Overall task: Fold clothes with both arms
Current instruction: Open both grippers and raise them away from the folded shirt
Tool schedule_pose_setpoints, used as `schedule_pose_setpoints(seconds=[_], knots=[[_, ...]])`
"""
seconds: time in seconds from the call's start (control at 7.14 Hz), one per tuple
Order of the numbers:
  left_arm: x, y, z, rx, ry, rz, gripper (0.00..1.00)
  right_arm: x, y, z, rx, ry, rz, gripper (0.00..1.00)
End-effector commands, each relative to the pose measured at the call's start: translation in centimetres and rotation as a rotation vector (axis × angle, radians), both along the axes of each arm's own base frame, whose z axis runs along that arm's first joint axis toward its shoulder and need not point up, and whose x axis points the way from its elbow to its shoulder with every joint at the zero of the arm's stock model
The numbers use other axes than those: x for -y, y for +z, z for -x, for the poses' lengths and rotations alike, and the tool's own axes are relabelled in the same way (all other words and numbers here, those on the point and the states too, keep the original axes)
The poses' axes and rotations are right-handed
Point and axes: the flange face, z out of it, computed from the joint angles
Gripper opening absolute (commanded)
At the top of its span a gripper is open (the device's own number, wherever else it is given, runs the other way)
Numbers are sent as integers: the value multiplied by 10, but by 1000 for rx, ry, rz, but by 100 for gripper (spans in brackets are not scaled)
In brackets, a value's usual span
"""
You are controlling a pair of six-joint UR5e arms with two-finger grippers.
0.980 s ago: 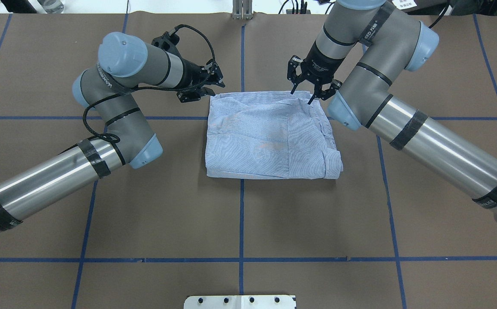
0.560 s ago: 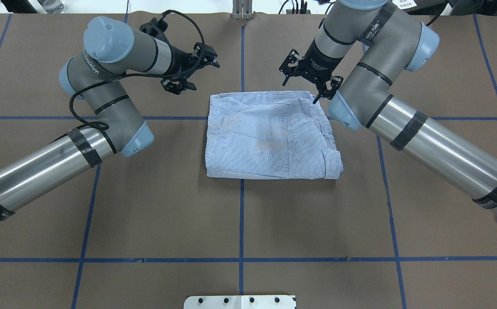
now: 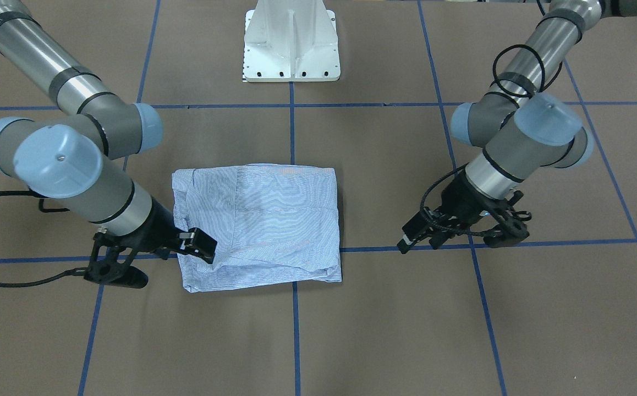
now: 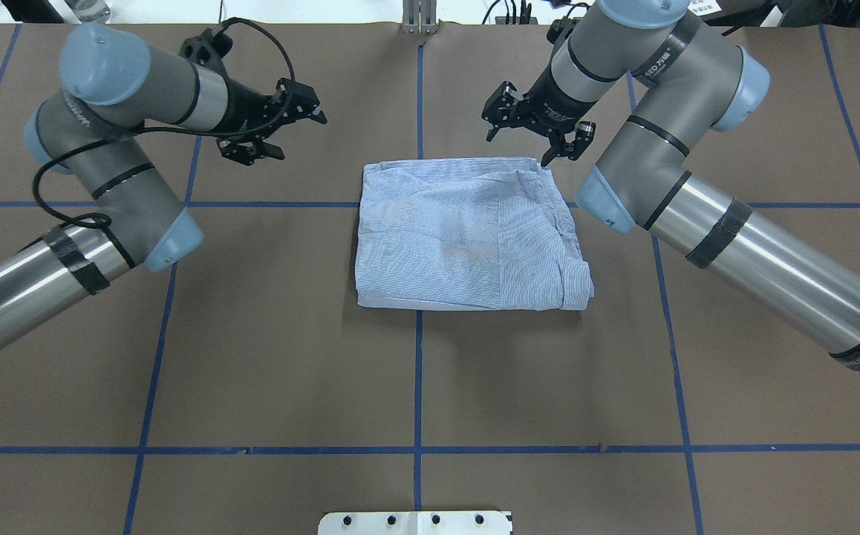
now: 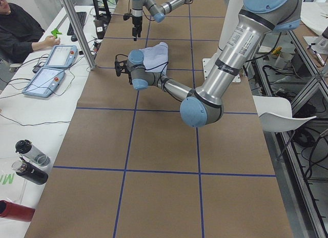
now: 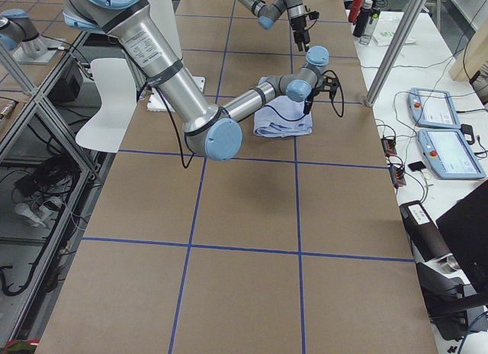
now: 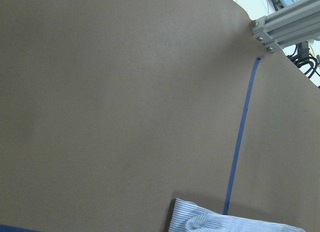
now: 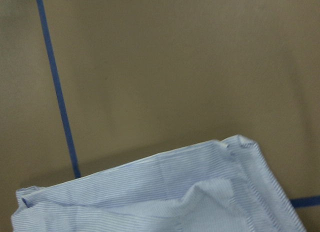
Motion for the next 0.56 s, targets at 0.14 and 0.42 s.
schedule_pose_setpoints(seconds=[0.14,0.42], knots=[[-15,83,146,257,20,-289,100,12,130,-158,-206,-146,-216,100],[-10,129,227,492,90,-341,100,16,192,-257,-338,-305,-258,100]])
